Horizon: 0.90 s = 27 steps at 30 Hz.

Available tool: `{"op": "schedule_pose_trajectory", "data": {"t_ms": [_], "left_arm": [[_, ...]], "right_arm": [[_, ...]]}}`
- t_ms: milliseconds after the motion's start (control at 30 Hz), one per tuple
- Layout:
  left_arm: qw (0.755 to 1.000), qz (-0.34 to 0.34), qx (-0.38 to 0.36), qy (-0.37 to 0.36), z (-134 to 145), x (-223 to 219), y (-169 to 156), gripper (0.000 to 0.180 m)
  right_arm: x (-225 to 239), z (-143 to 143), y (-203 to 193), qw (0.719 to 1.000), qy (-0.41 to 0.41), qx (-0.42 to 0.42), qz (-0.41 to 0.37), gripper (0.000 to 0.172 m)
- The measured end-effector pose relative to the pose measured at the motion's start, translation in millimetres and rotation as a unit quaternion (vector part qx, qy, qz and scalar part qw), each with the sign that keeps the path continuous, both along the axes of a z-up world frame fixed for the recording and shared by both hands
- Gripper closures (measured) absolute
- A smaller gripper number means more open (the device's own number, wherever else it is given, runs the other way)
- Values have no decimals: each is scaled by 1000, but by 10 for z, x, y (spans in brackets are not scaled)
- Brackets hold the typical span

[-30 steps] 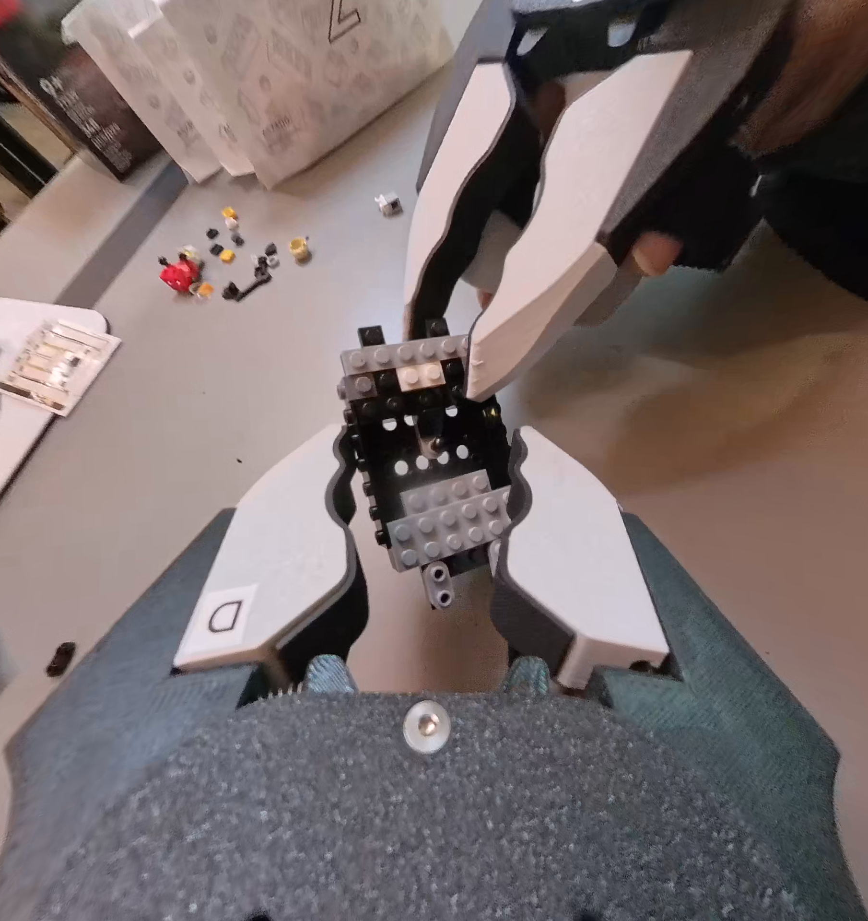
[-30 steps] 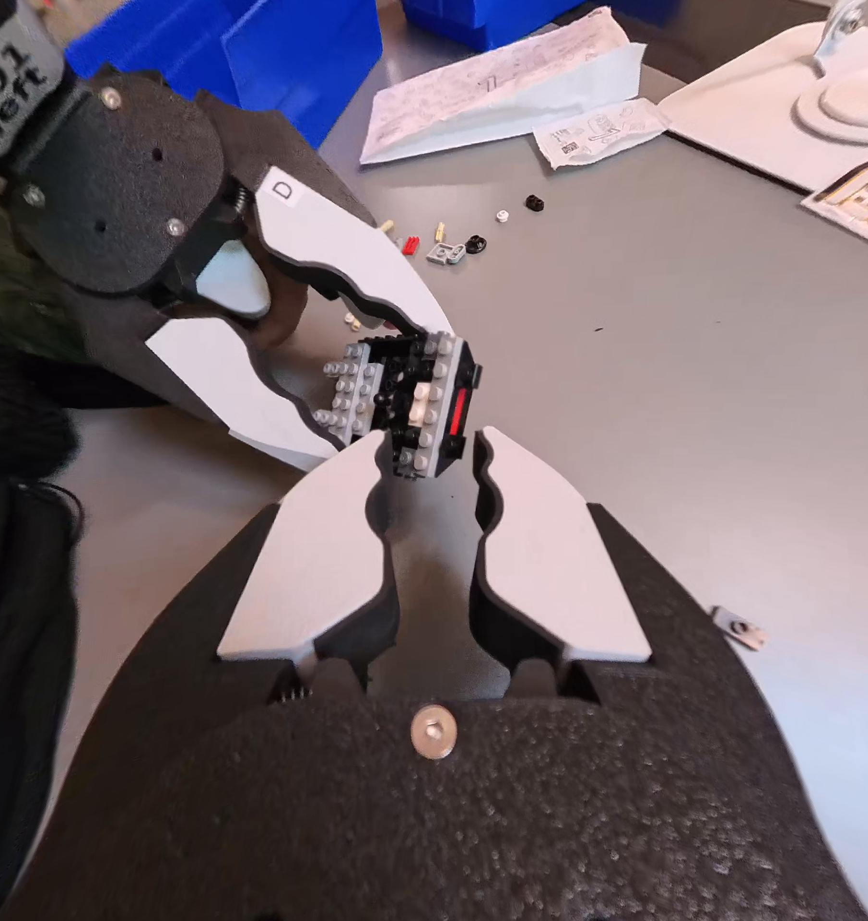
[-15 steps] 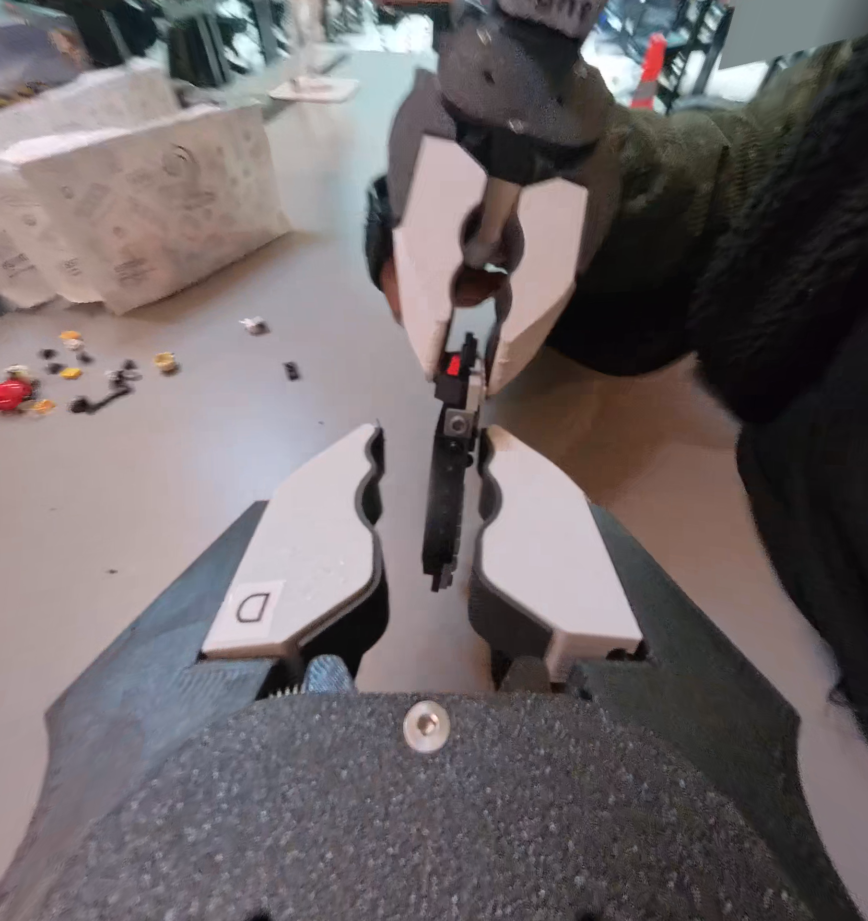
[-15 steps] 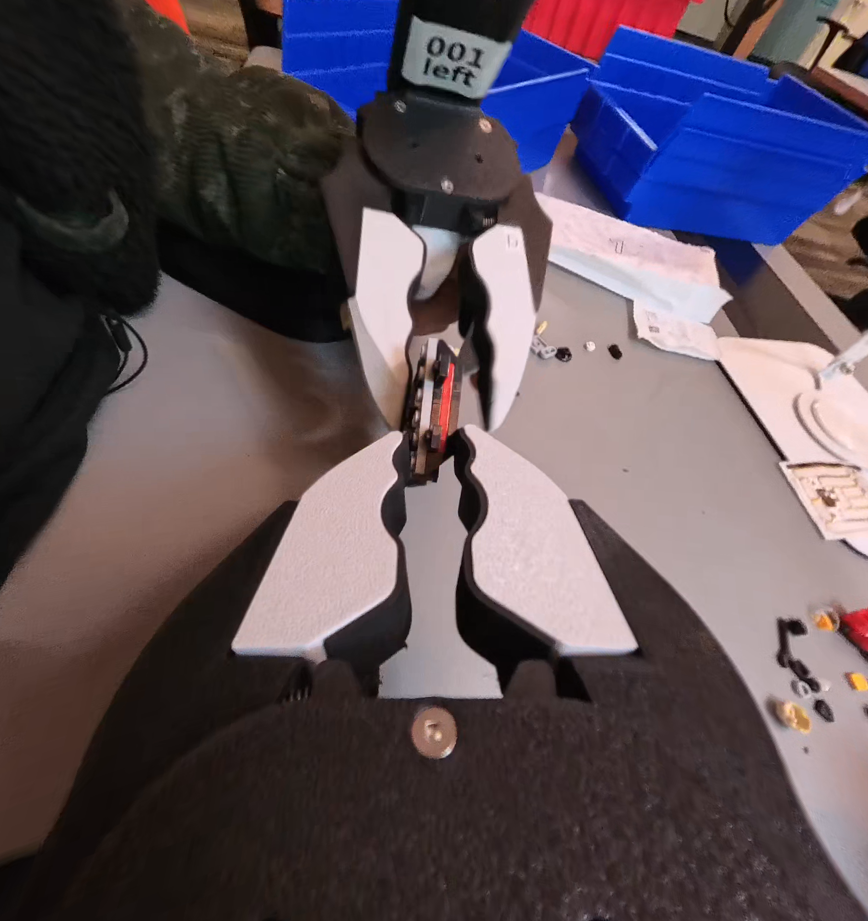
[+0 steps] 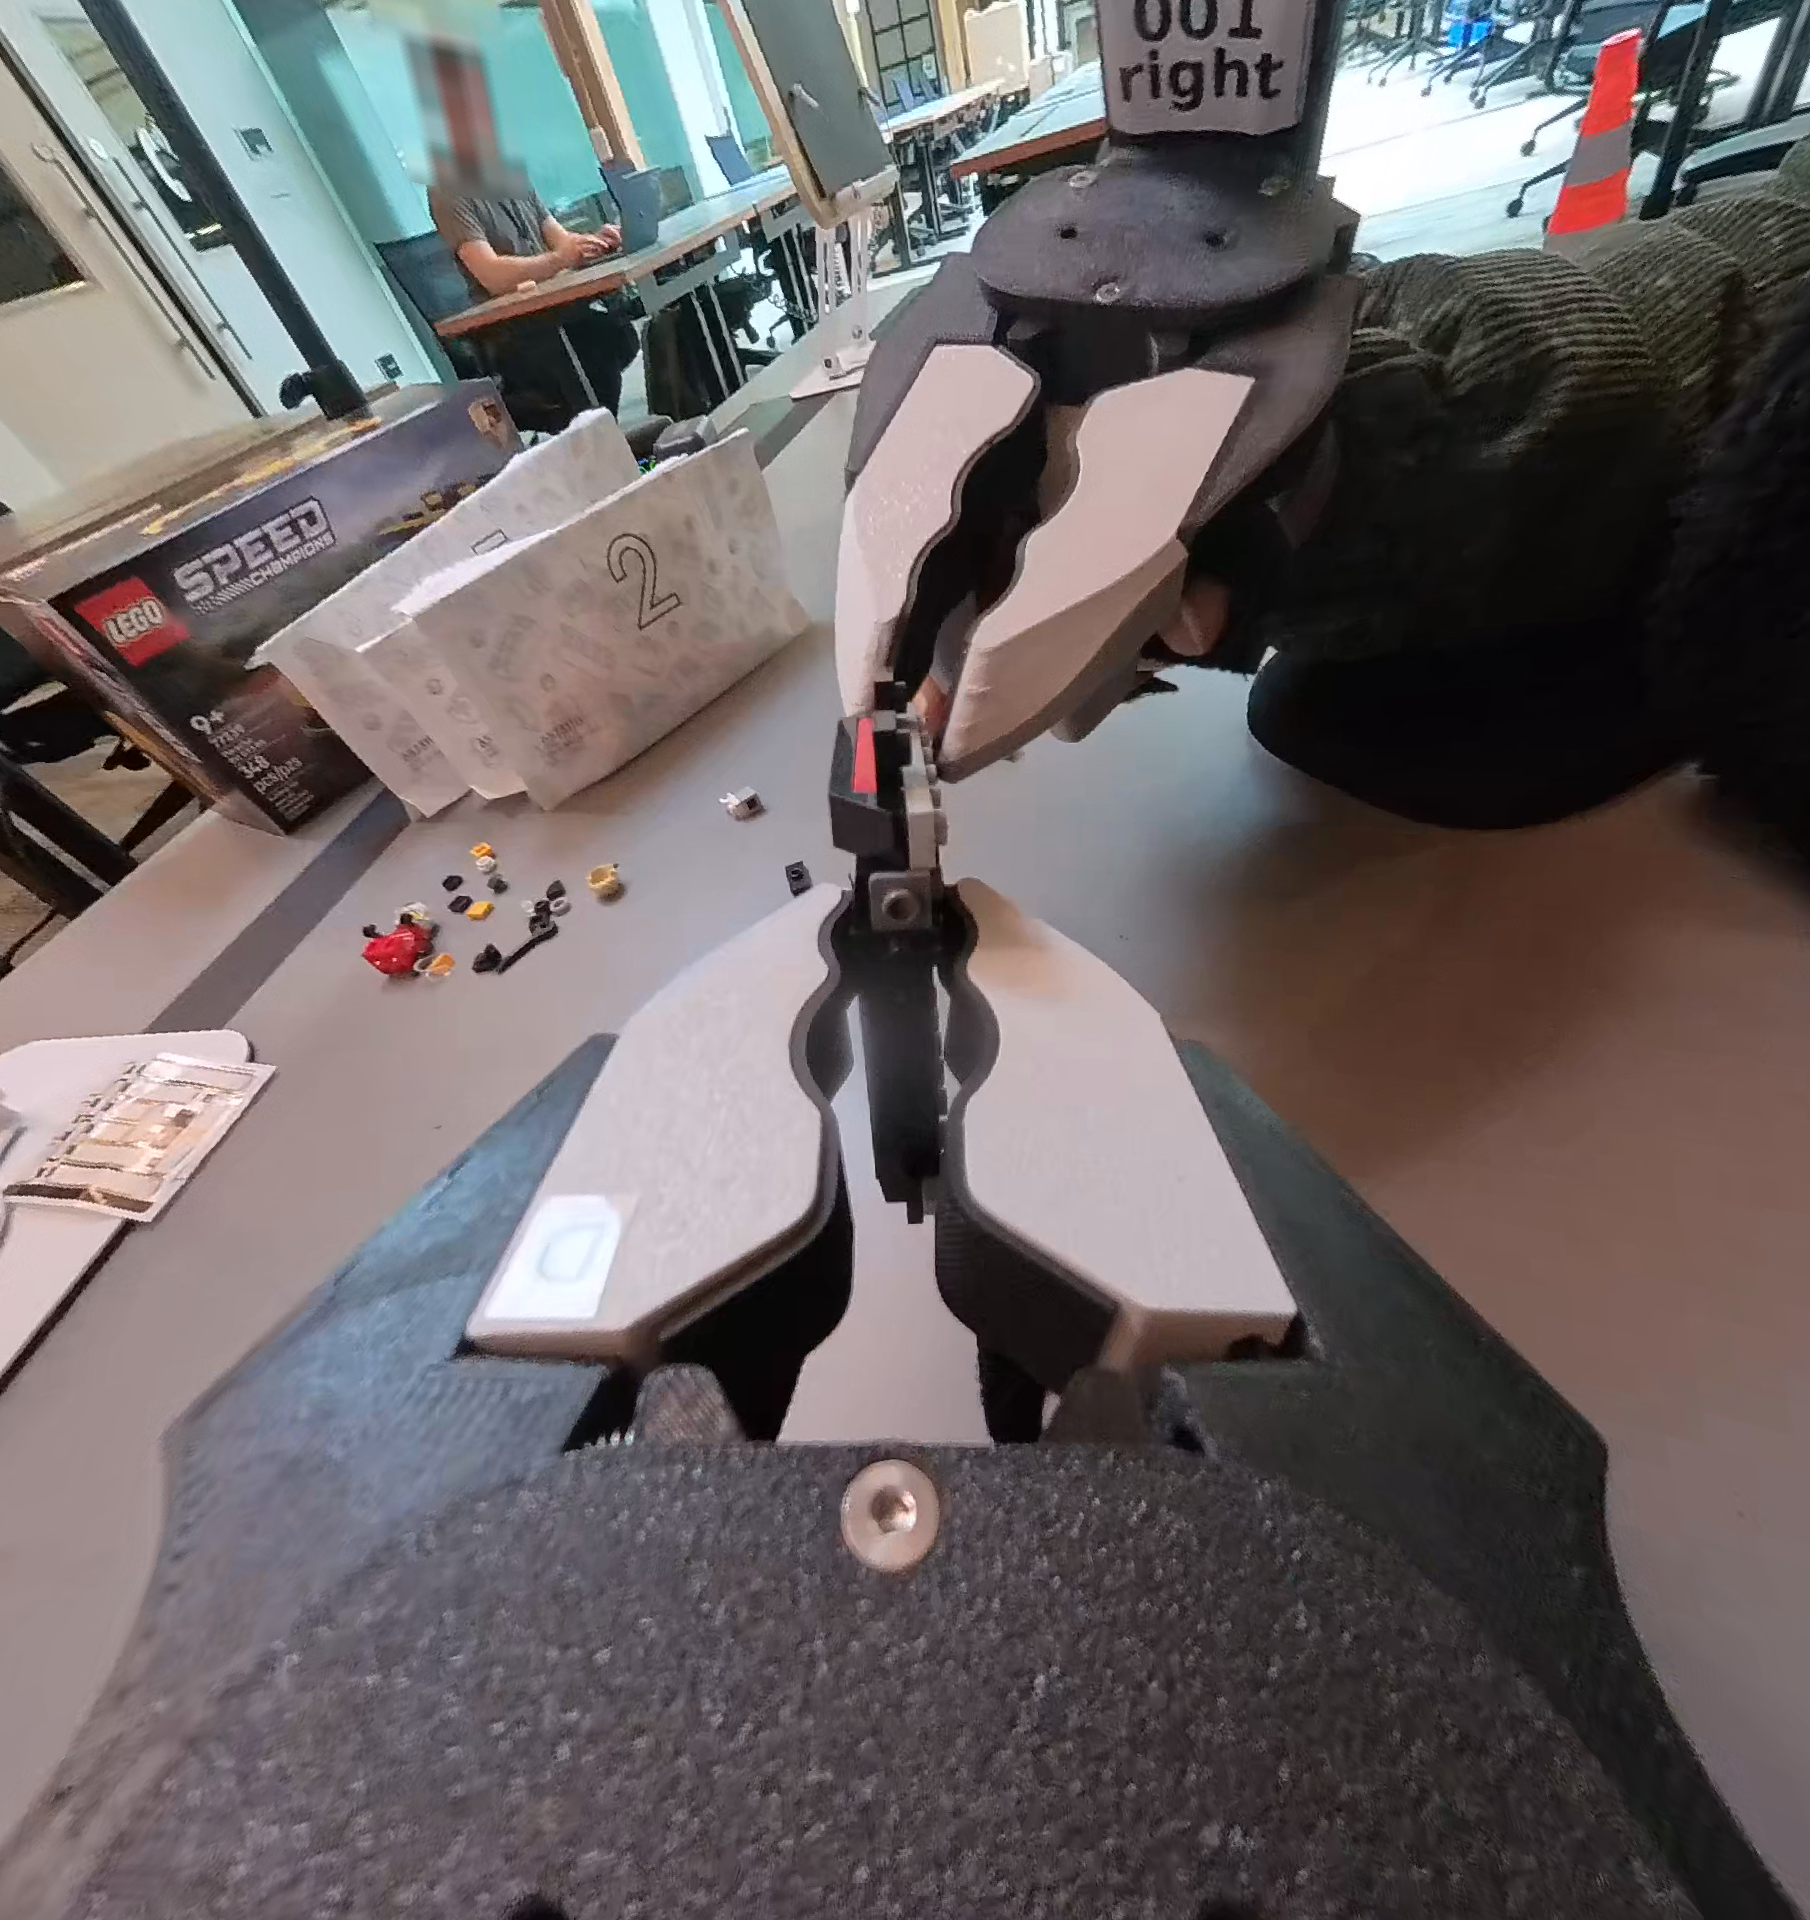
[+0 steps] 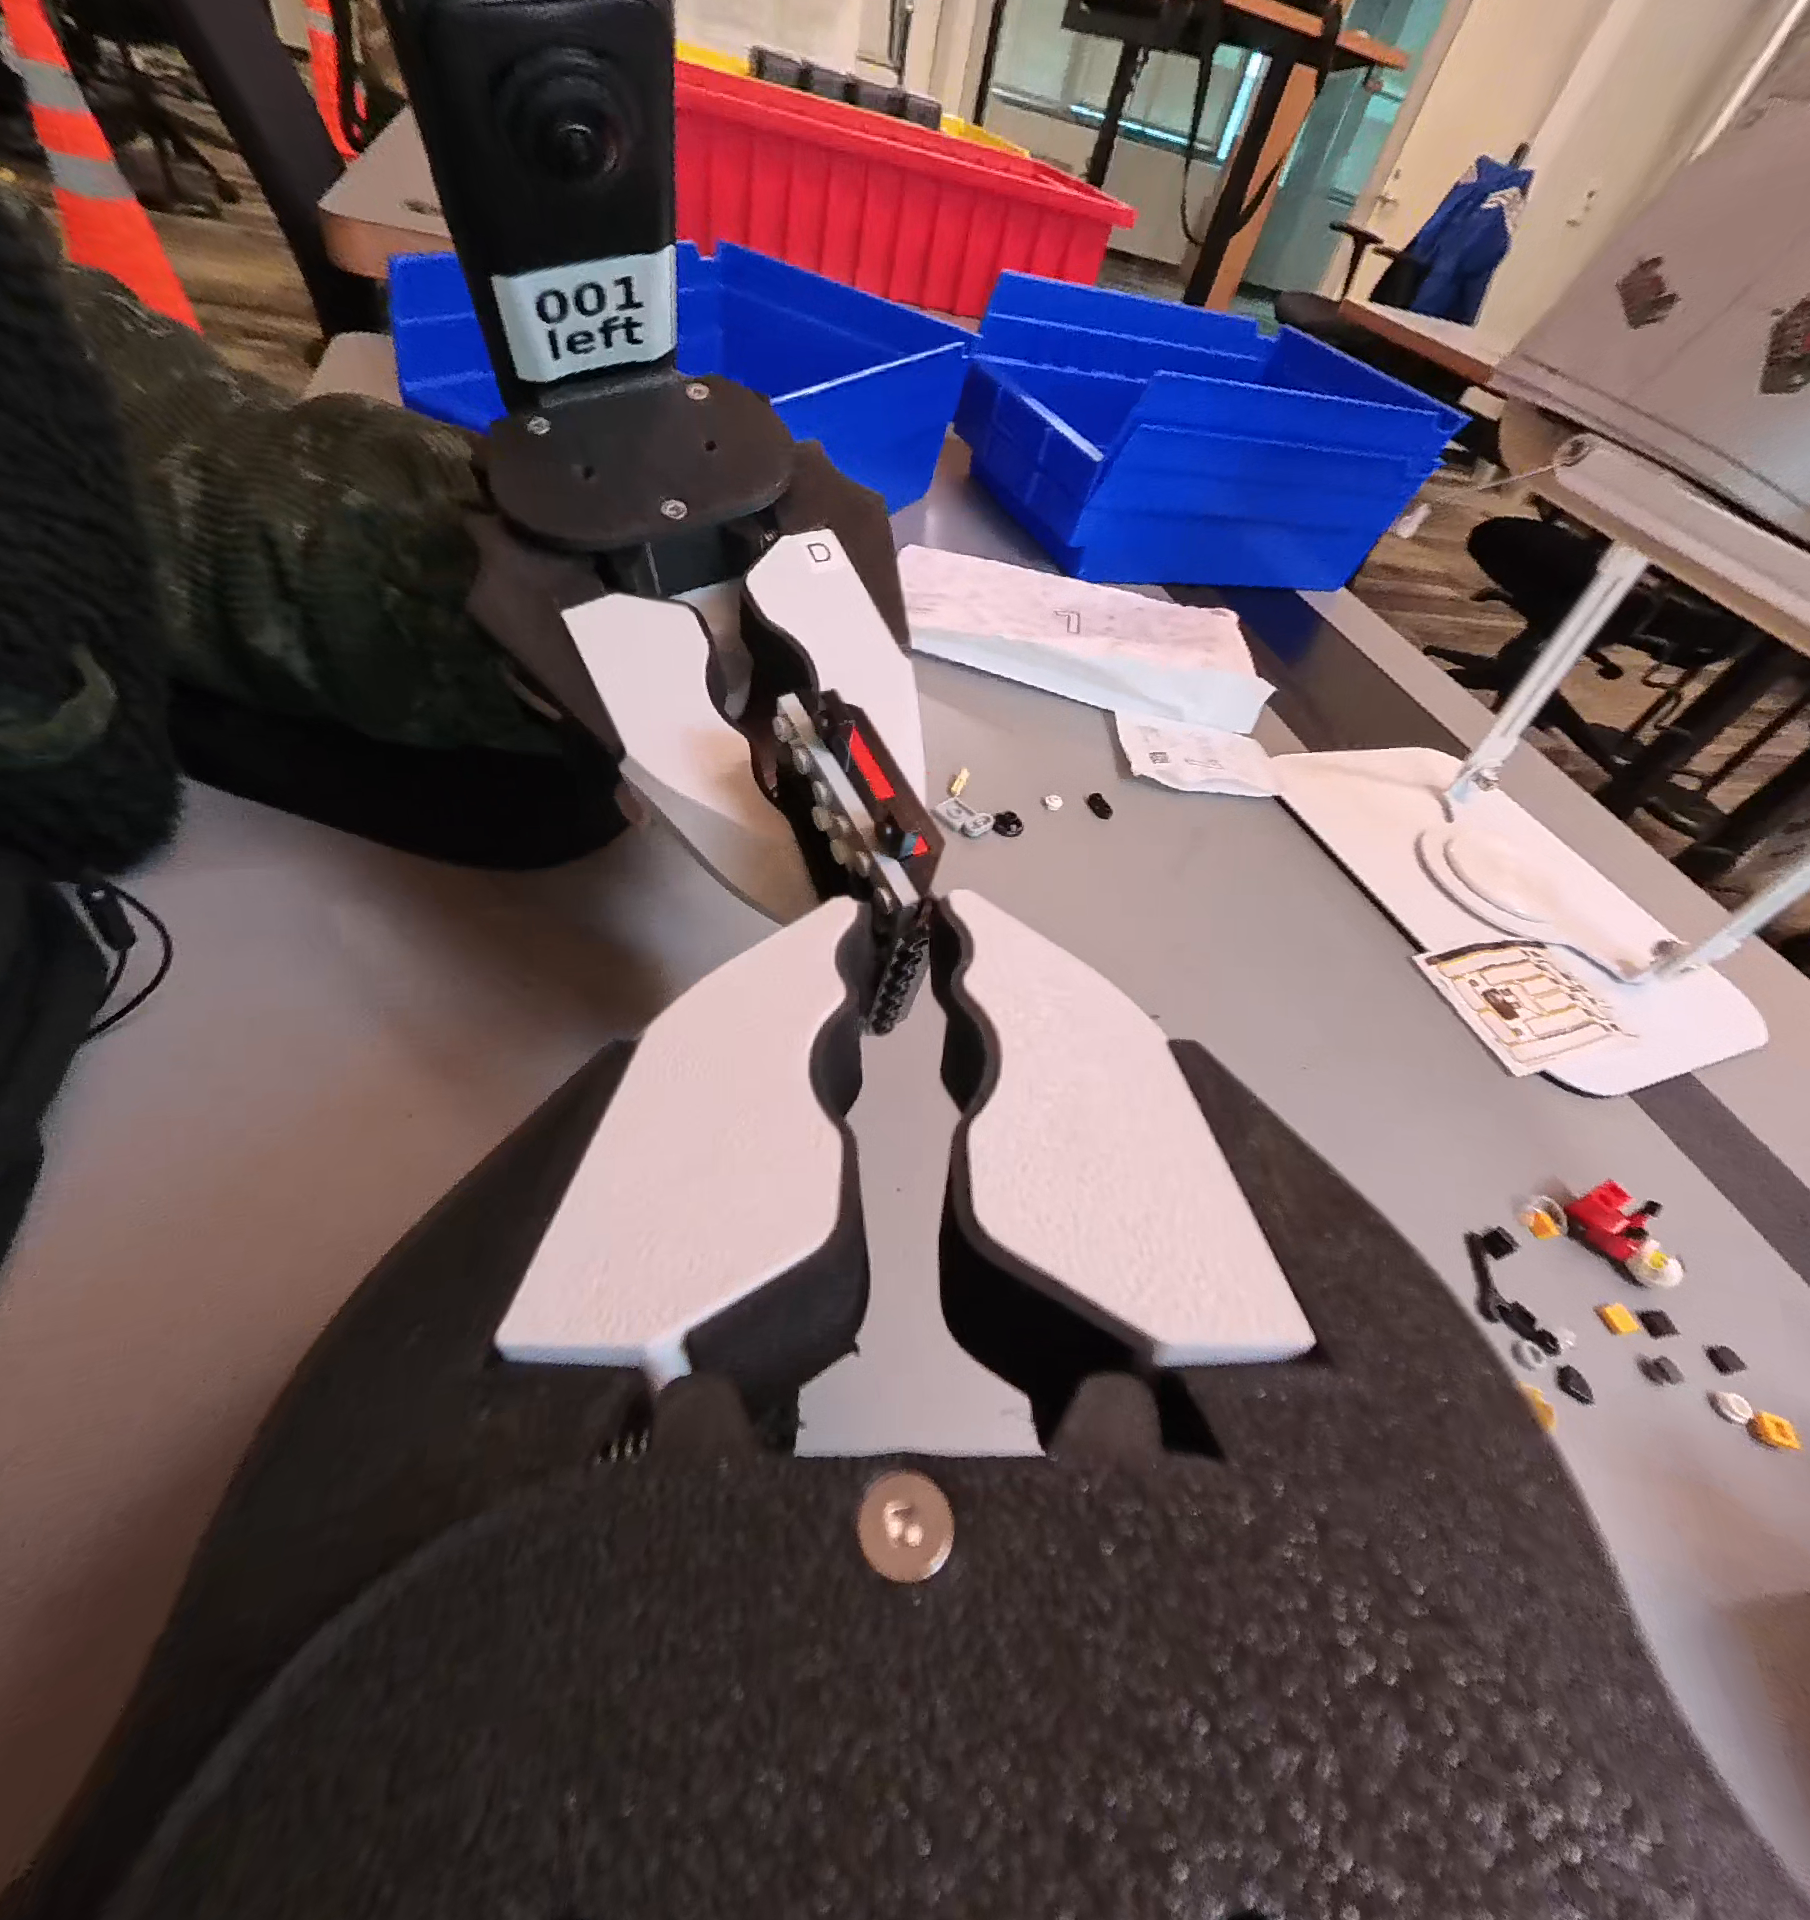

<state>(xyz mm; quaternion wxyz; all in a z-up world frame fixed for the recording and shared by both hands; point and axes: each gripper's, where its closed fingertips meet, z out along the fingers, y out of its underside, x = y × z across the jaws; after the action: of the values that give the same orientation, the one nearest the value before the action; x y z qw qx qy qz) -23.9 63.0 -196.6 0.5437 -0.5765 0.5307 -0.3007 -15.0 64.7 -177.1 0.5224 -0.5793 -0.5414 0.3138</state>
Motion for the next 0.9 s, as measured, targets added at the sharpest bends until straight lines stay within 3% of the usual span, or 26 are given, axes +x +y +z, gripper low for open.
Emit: {"op": "schedule_pose_trajectory", "data": {"t_ms": [133, 300, 667, 767, 833, 900], "left_arm": [[999, 26, -13, 12, -22, -9, 49, 167], [993, 73, -83, 29, -118, 21, 115, 166], [968, 100, -230, 27, -289, 38, 149, 165], [962, 107, -248, 46, -393, 36, 176, 166], [963, 101, -245, 45, -391, 50, 168, 166], [968, 107, -224, 42, -349, 32, 191, 166]], "right_arm": [[-16, 6, 56, 999, -3, 11, -34, 162], [-23, -30, 151, 995, -23, 34, -86, 163], [-55, -123, 238, 968, -101, 172, -152, 169], [-237, -79, 12, 975, -77, 186, -98, 171], [-269, -61, 18, 966, -90, 219, -105, 172], [-159, -11, 144, 976, -56, 166, -125, 168]]}}
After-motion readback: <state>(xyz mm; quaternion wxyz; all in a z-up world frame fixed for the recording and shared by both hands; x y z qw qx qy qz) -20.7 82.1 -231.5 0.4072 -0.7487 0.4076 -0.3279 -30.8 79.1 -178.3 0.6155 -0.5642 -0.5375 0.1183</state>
